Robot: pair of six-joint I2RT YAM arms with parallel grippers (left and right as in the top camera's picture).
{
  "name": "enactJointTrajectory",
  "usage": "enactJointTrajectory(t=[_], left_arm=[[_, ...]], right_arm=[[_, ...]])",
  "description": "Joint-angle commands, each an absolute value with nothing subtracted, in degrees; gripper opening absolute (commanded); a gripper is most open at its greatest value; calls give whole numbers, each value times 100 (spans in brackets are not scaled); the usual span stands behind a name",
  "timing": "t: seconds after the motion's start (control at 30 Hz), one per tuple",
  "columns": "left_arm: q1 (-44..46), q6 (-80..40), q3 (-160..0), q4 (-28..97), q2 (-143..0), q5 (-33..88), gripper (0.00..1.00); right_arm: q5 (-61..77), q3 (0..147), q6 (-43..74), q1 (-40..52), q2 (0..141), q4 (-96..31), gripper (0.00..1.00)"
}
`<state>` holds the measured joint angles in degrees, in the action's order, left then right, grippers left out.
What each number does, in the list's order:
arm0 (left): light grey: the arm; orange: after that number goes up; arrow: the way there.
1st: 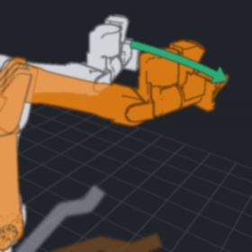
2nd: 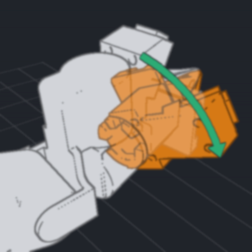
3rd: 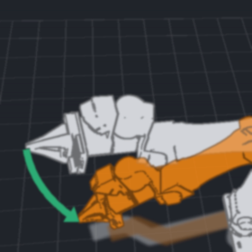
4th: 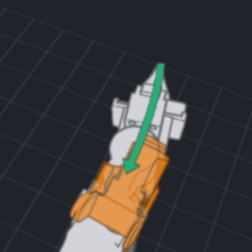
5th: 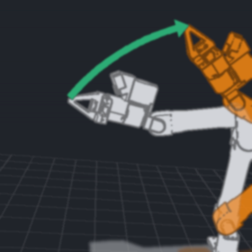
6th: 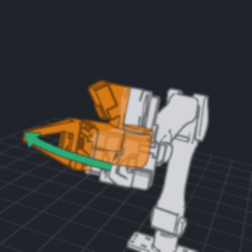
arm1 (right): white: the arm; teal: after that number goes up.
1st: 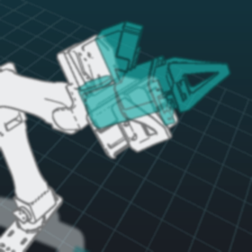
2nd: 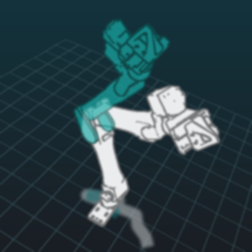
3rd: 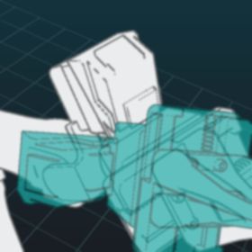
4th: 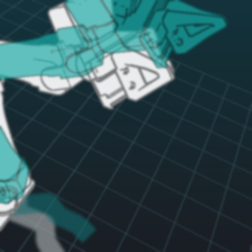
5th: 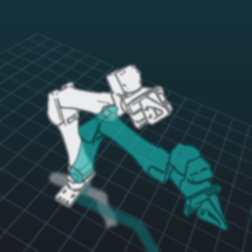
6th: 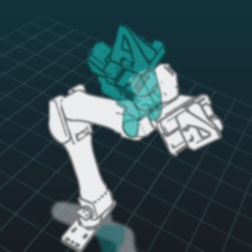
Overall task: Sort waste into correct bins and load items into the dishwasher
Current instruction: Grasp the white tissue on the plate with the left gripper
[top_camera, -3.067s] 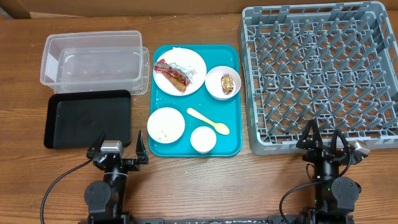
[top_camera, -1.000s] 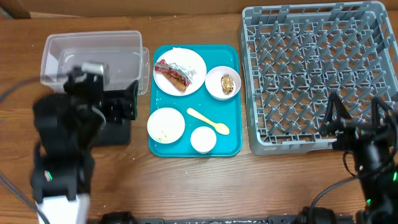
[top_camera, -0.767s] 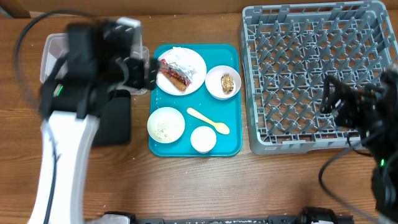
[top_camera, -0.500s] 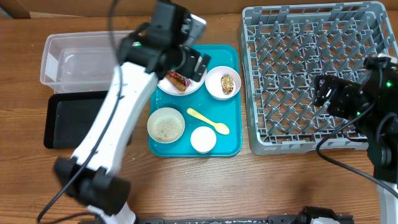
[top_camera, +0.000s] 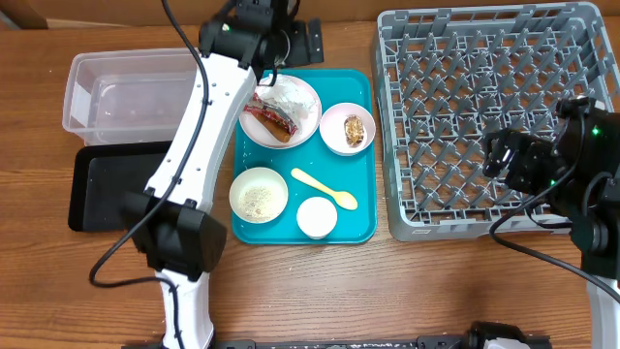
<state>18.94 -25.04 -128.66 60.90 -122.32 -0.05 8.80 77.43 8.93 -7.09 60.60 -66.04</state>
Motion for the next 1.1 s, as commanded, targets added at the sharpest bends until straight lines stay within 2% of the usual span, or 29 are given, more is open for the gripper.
enactJointTrajectory(t=[0.0,0.4,0.5,0.53,0.77,0.83,0.87,0.9,0.97,1.03,1.07], left_arm=[[1754,-3055,-12940,6429,-13069,-130,100],[1739,-3133,-12938,6031,-14153,-187,100],[1785,-3065,-12938,5990,-14285,-193,66],[1804,-3061,-12938,5975,-14320,-217,63],[1876,-3063,-12938,5913,-14615,-209,64],[1879,-3065,-12938,5937,-14741,-202,59],[1879,-3063,-12936,5955,-14779,-191,51],[1879,-3063,-12938,5966,-14840,-191,36],[1879,-3063,-12938,5975,-14853,-193,19],[1879,-3063,-12938,5972,-14840,-191,5],[1879,-3059,-12945,5977,-14827,-189,4]], right_arm=[[910,7872,851,-709,6031,-6705,100],[910,7872,851,-709,6064,-6938,100],[910,7872,851,-709,6064,-6954,100],[910,7872,851,-709,6064,-6956,100],[910,7872,851,-709,6064,-7019,100],[910,7872,851,-709,6064,-7032,100],[910,7872,851,-709,6064,-7039,100],[910,7872,851,-709,6064,-7041,100],[910,7872,851,-709,6064,-7043,100],[910,7872,851,-709,6064,-7043,100],[910,7872,851,-709,6064,-7043,100]])
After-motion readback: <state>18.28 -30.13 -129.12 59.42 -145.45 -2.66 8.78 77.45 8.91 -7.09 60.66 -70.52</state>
